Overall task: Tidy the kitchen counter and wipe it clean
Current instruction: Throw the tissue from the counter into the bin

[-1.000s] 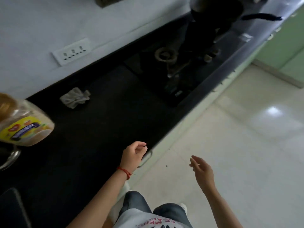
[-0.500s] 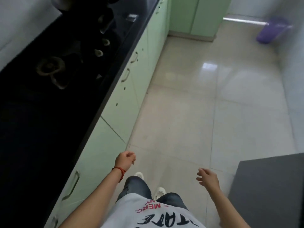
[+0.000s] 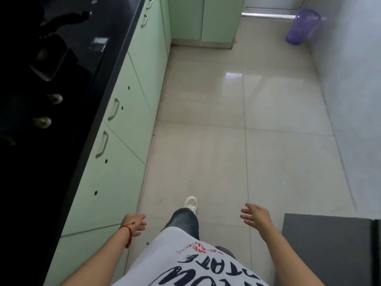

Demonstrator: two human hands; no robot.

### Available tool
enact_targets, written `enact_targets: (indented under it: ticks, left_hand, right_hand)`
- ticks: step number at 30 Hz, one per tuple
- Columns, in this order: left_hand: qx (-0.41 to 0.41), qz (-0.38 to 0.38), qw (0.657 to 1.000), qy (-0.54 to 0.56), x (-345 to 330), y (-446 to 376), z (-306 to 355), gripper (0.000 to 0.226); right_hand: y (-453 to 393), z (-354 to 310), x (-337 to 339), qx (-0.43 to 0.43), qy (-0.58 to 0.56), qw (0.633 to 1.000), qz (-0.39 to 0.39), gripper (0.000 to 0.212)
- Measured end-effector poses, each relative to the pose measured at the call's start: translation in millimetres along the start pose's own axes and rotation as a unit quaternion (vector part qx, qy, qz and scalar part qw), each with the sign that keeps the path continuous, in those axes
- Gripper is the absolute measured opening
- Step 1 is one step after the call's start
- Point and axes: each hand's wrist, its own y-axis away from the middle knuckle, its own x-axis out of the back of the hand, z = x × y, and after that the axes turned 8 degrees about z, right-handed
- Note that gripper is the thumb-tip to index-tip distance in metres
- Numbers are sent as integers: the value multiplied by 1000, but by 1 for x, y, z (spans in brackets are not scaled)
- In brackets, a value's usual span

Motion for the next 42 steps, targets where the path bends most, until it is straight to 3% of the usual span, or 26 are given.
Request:
enact_targets:
  ticks: [10,14,24,32,42]
  left_hand:
    - [-110,-88,989,-49,-76,-1,269,9]
    - [-138,-101,984,-46,-113,-5,361,22]
    - [-66,-20,998,-14,-149,-33,477,23]
    - [-7,0,999,37,-154,-70,566,18]
    - [-19,-16,996,86,-151,-125,776,29]
  right_hand:
    - [-84,-123,12,-36,-42,997,55,31]
    - [-133,-170,20,-60,-64,994,65,31]
    - [-253,-380,28,-14,-6,1000,28,17]
    - [-331,-551,-31,60,58,996,-22,15]
    - [-402,-701,-110,54,103,993,-22,17]
